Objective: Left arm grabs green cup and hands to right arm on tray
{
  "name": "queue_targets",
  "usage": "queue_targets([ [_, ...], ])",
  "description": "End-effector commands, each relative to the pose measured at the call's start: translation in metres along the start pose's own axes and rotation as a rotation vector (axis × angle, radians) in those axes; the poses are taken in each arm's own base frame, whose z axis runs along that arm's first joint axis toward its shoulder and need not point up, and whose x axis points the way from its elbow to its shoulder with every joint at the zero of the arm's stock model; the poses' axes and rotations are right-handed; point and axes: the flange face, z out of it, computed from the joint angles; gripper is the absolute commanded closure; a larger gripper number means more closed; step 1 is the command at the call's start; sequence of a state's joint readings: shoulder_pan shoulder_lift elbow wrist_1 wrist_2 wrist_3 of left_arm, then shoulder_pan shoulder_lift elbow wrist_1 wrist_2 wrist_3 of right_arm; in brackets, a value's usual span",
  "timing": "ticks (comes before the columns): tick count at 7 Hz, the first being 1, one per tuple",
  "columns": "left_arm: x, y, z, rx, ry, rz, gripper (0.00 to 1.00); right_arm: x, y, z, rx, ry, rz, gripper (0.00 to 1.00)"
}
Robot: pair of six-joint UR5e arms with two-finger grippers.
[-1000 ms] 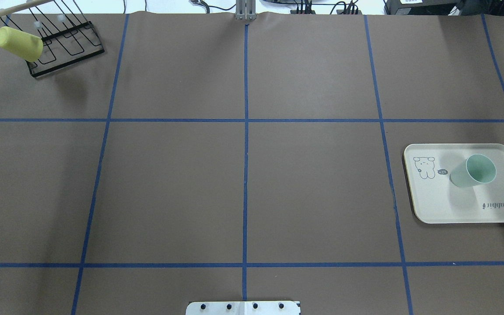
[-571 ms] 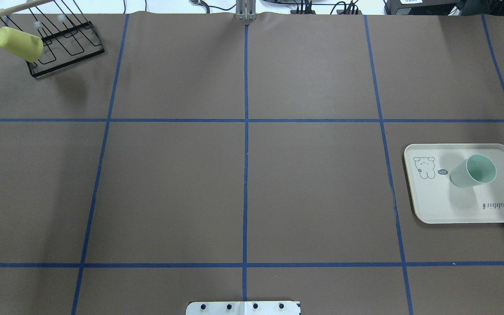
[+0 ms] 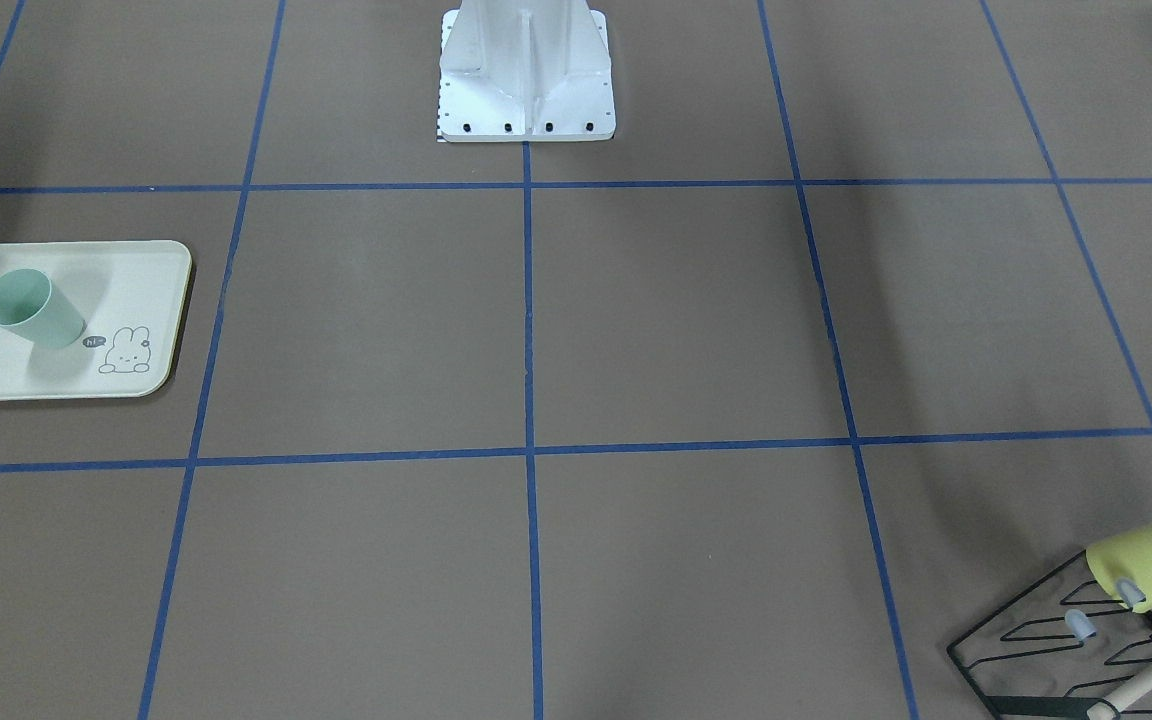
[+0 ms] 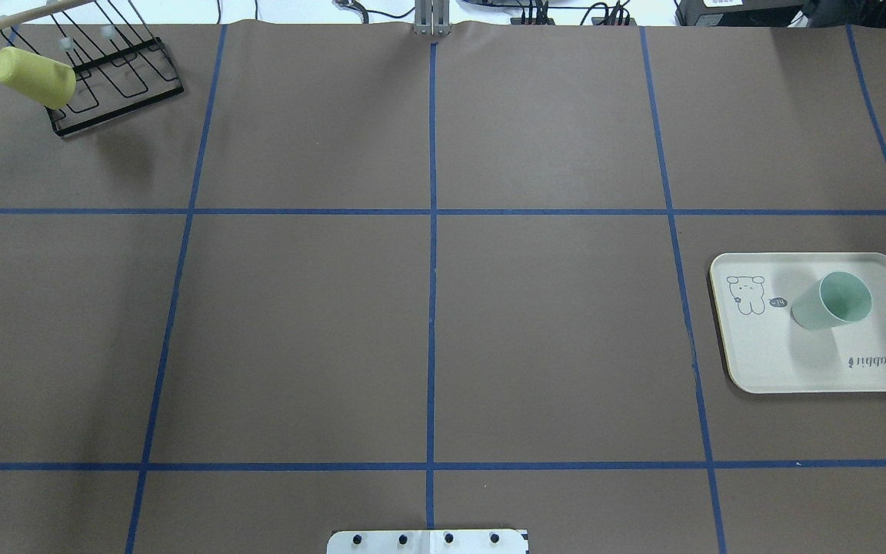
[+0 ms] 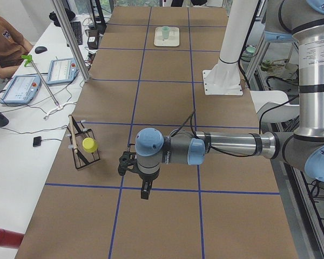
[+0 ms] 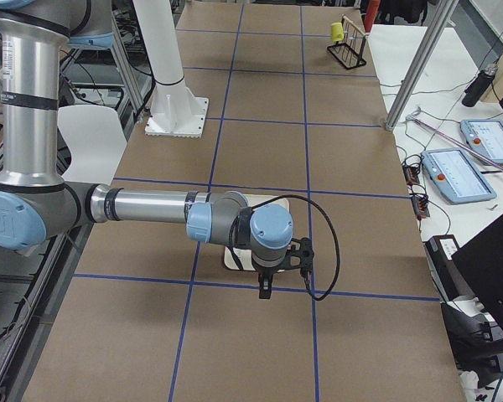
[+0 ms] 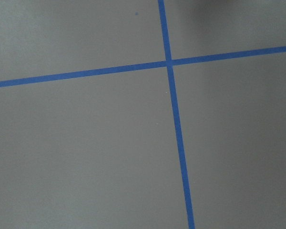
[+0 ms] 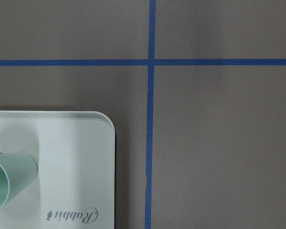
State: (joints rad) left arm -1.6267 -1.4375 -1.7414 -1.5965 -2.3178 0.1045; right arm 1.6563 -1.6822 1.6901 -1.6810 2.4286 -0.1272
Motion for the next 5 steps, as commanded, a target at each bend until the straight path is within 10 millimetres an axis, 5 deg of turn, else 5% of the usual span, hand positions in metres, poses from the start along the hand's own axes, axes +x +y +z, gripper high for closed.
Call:
queue_targets([
  [1,0.004,-0.001,-0.004,0.007,-0.001,-0.040,0.00,0.010,0.002,0.007,-0.010,-0.019,0.016,0.00],
  [5,0.004,0.001,-0.004,0.011,0.004,-0.038,0.00,0.008,-0.005,-0.005,0.001,0.083,-0.023,0.00],
])
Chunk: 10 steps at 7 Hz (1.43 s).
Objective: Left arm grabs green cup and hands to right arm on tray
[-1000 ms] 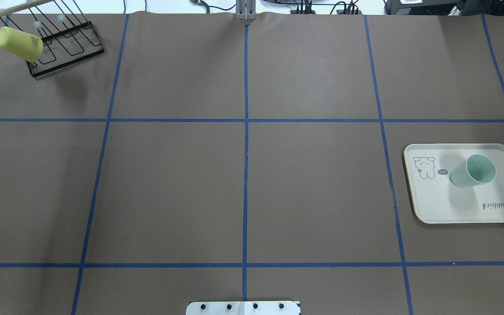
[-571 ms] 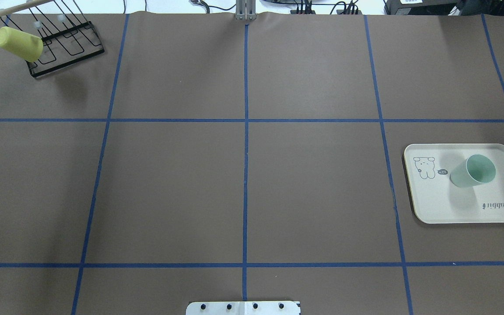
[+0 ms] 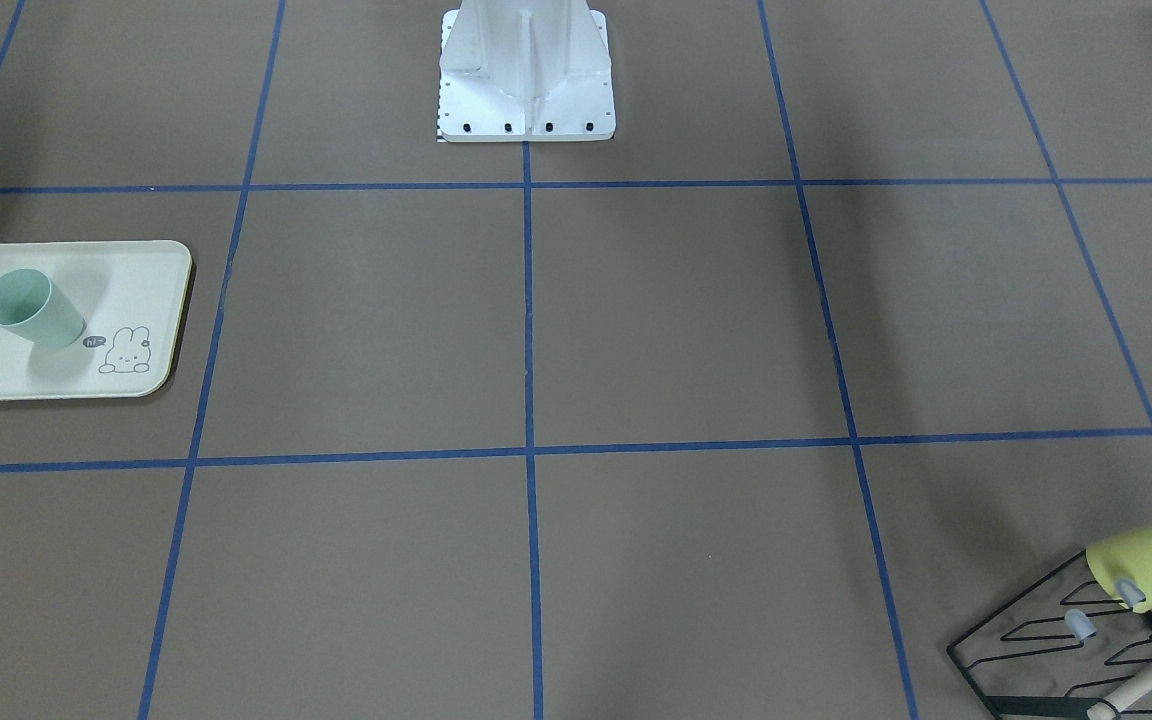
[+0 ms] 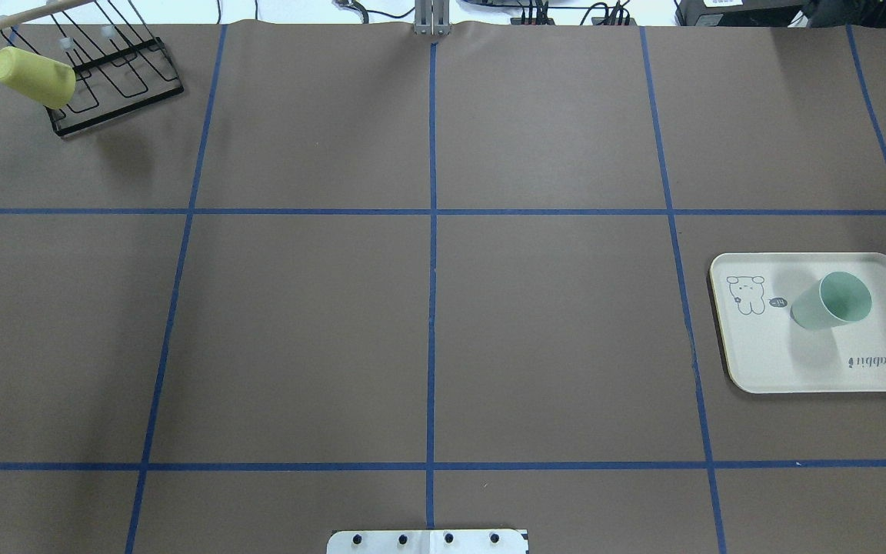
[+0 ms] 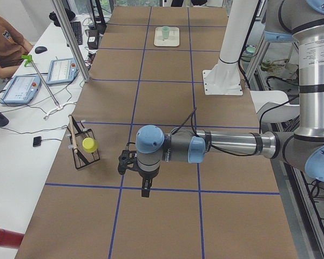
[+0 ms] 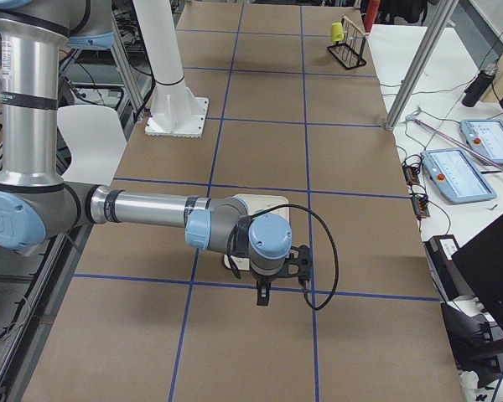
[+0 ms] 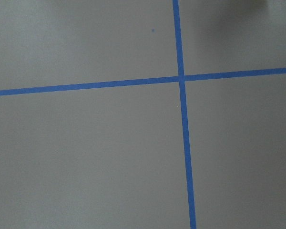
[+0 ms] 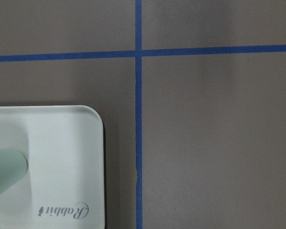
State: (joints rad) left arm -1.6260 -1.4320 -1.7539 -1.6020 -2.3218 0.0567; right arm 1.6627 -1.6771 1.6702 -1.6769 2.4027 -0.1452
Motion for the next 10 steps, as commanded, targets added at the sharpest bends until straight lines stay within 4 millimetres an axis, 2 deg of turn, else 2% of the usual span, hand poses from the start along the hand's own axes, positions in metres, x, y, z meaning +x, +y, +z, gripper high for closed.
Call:
queue_targets([
  [1,0.0018,-0.0002,-0.0018,0.004,0.000,0.002,0.00,-0.0035,-0.0069,-0.0124,0.014,0.091,-0.026,0.00],
  [3,0.0038,-0.0008,-0.0040,0.009,0.000,0.007,0.00,-0.0087,-0.0125,-0.0171,0.023,0.094,-0.038,0.00],
  [10,0.0027,0.0003,-0.0028,0.004,0.000,0.003,0.00,-0.0131,-0.0130,-0.0189,0.030,0.071,-0.029,0.00],
])
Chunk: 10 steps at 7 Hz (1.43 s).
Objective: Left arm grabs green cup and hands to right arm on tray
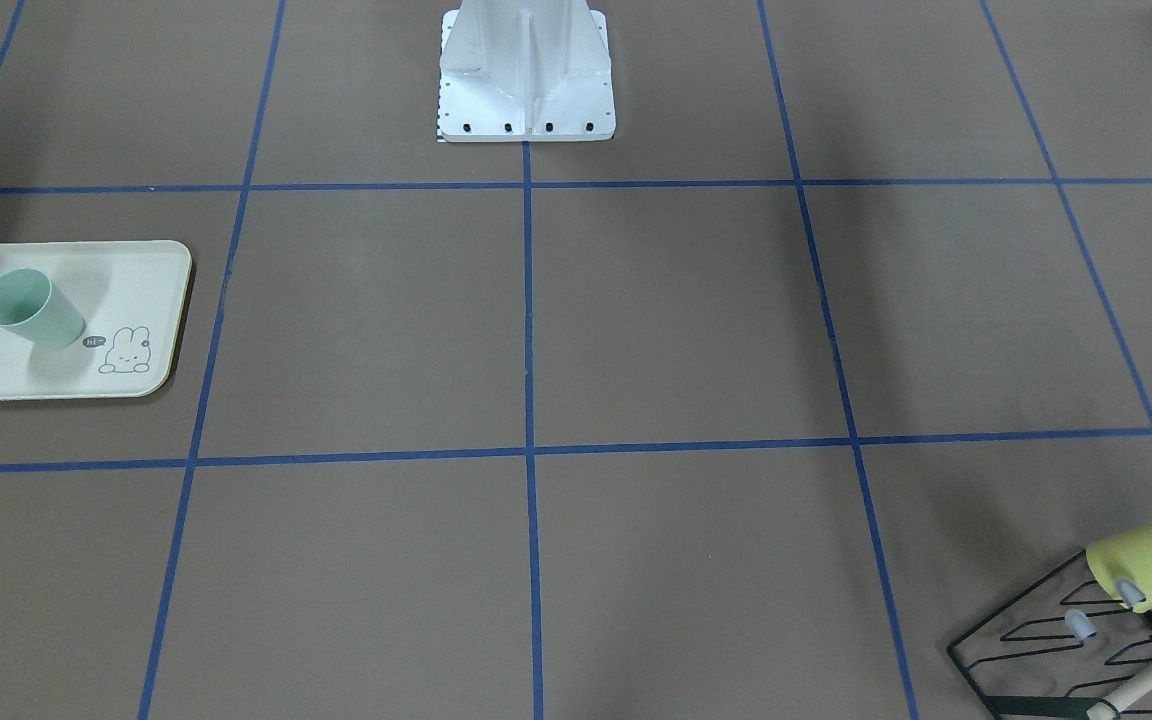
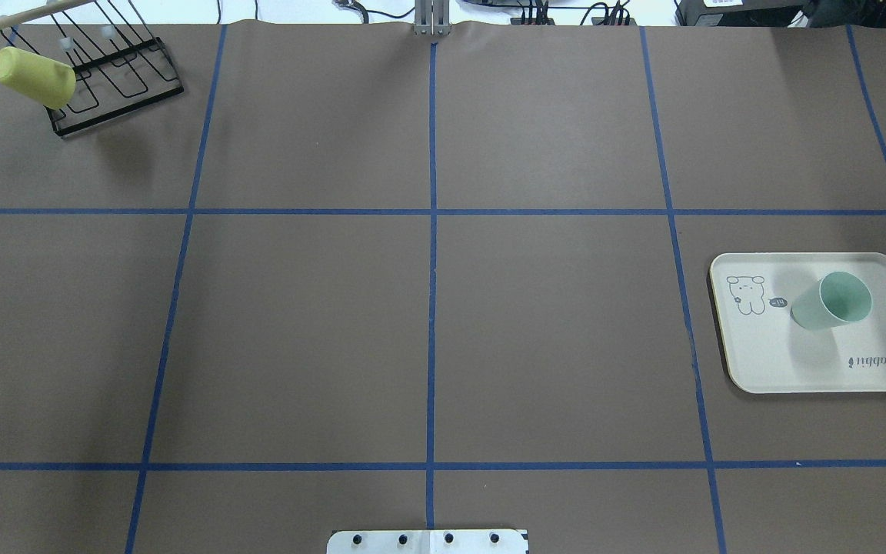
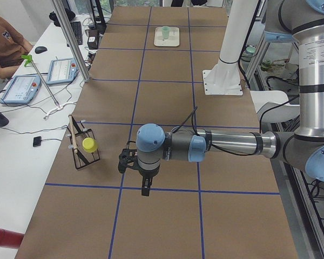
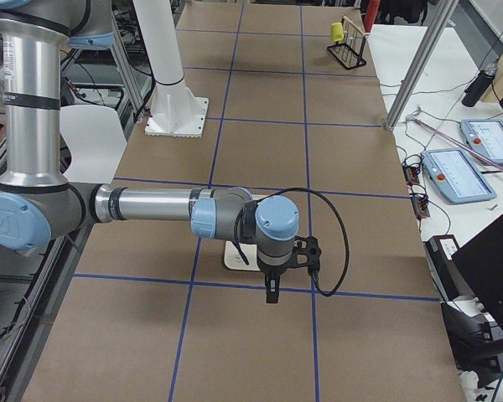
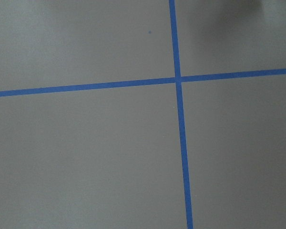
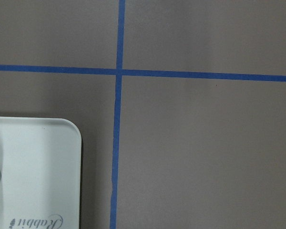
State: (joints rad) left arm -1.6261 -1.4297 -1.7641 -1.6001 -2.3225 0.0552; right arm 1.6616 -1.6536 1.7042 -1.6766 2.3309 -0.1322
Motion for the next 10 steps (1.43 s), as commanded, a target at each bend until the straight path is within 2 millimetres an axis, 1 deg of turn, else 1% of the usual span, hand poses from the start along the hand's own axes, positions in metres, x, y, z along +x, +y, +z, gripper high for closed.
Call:
queue_targets([
  [1,0.0007,-0.0015,-0.0009,0.002,0.000,0.002,0.00,-0.0006,-0.0001,0.0001,0.001,-0.005,0.000,0.00],
  [6,0.0011,-0.0043,-0.0014,0.003,0.000,0.003,0.00,0.0000,0.0001,0.0007,-0.002,-0.006,0.001,0.00],
  [10,-0.0015,-0.0038,0.0024,-0.001,0.000,0.001,0.00,0.0002,0.0009,0.0013,-0.003,-0.007,0.002,0.00],
])
